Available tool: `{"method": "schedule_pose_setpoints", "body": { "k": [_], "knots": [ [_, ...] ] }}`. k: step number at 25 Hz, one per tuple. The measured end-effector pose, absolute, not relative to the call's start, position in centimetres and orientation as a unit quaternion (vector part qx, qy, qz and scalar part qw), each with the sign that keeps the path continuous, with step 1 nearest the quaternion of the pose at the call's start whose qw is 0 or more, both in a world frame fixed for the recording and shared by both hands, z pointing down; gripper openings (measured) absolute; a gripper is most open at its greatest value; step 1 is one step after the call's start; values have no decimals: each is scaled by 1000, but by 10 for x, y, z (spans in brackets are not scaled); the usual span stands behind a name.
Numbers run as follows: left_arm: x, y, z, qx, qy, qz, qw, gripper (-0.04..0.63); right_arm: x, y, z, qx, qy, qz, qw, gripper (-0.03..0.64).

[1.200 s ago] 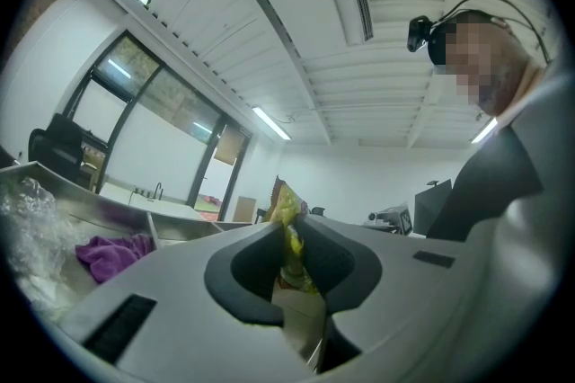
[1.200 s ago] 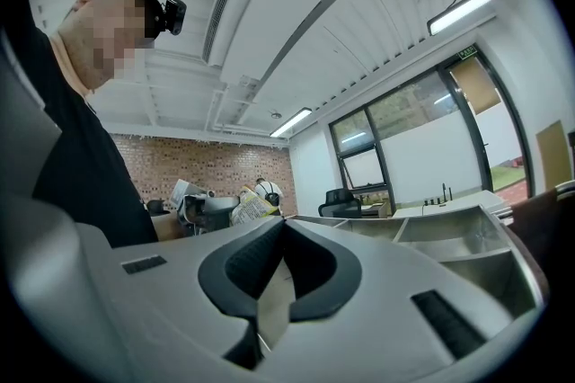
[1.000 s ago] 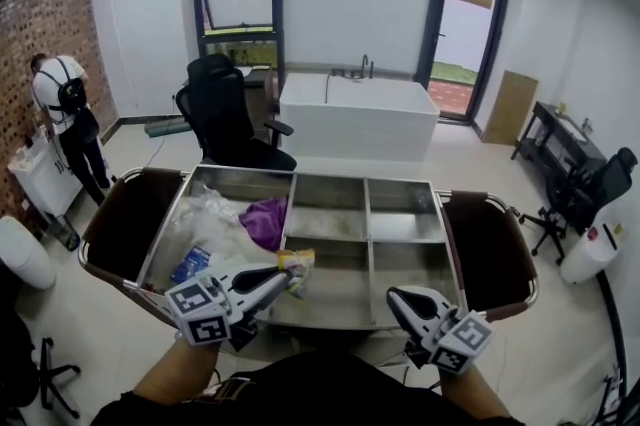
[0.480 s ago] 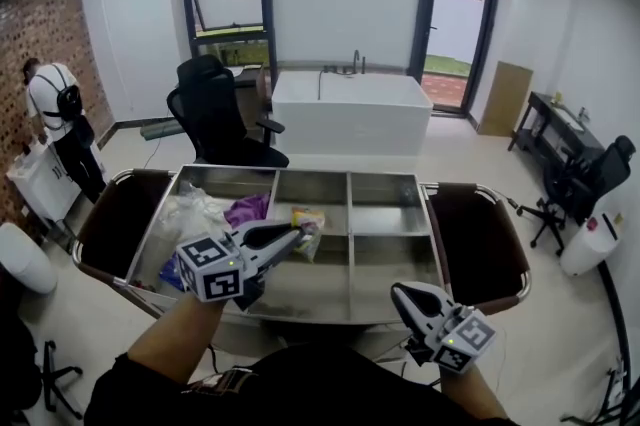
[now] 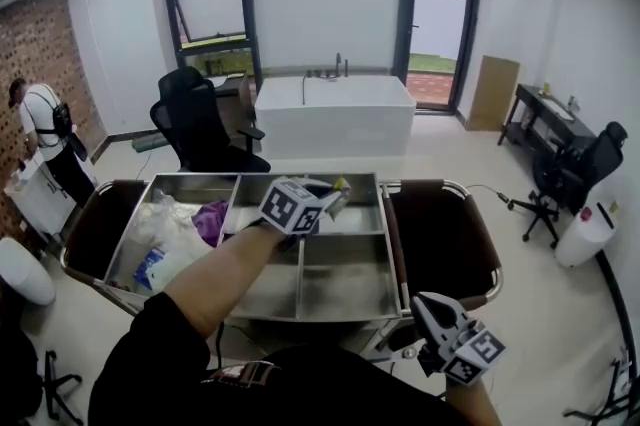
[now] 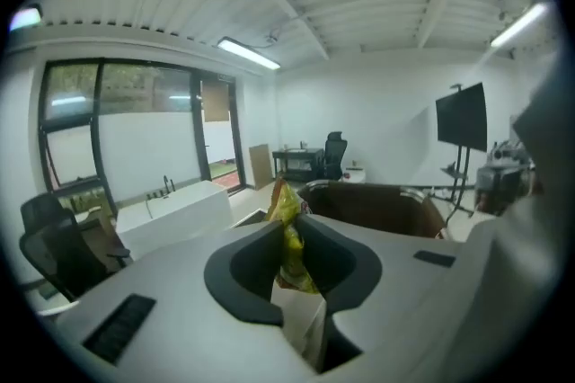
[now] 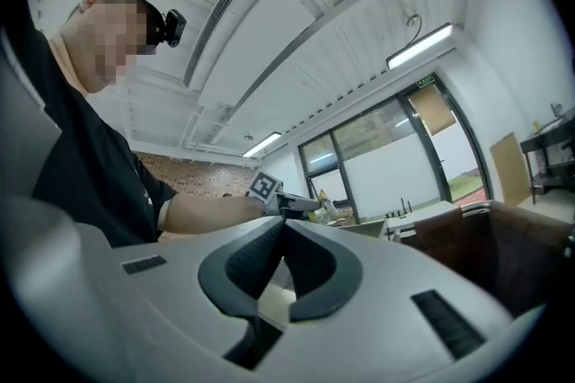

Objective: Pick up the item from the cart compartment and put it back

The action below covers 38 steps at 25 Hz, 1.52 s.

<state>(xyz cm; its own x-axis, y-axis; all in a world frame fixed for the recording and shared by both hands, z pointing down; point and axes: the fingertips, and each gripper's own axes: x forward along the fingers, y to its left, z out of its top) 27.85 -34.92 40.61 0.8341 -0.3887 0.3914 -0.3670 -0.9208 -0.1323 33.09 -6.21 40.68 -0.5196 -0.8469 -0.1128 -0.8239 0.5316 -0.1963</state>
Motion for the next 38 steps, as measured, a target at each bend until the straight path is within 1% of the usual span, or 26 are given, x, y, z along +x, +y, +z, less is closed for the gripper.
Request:
{"method": "schedule_pose_setpoints", "body": {
  "k": [3, 5, 6, 7, 8, 9, 11, 13, 15, 16, 18, 19, 21, 22, 25, 29, 33, 38],
  "knots": [
    [307, -366, 450, -931, 211, -290, 72, 49, 354, -49, 413, -490, 862, -62, 111, -3],
    [318, -373, 477, -919, 207, -327, 78, 60, 362, -44, 411, -495, 857, -66, 125, -3],
    [320, -376, 488, -915, 206, -339, 75, 115, 367, -42, 415, -501, 855, -67, 119, -3],
    [322, -380, 495, -913, 208, -344, 71, 186, 371, -40, 419, -507, 852, -67, 112, -3],
    [322, -384, 496, -913, 212, -342, 67, 231, 373, -39, 420, -510, 851, -66, 111, -3],
    [320, -386, 492, -915, 218, -333, 63, 245, 373, -39, 419, -511, 850, -66, 112, -3],
    [314, -382, 468, -929, 222, -292, 54, 244, 368, -42, 415, -510, 850, -66, 113, -3],
    [302, -358, 432, -953, 200, -224, 33, 245, 357, -50, 411, -506, 854, -60, 106, -3],
    [275, -325, 401, -974, 165, -154, 5, 244, 338, -63, 405, -494, 862, -53, 103, -3],
    [255, -308, 390, -981, 149, -124, -8, 241, 325, -71, 400, -484, 867, -51, 108, -3],
    [204, -278, 378, -989, 126, -75, -34, 205, 293, -88, 392, -463, 877, -54, 117, -3],
    [176, -265, 376, -990, 121, -48, -48, 158, 279, -98, 395, -458, 880, -57, 108, -3],
    [118, -246, 376, -990, 121, 10, -78, 30, 252, -118, 408, -451, 886, -66, 78, -3],
    [91, -238, 379, -987, 127, 34, -90, 6, 236, -128, 412, -444, 891, -71, 69, -3],
    [25, -225, 390, -981, 160, 63, -95, -6, 186, -152, 415, -415, 905, -81, 53, -3],
    [-20, -213, 399, -976, 179, 75, -94, -8, 143, -173, 413, -386, 916, -88, 57, -3],
    [-33, -208, 414, -975, 184, 76, -100, -8, 124, -179, 413, -374, 922, -93, 44, -6],
    [-28, -202, 416, -973, 179, 92, -113, -7, 126, -177, 416, -375, 922, -87, 30, -6]
  ]
}}
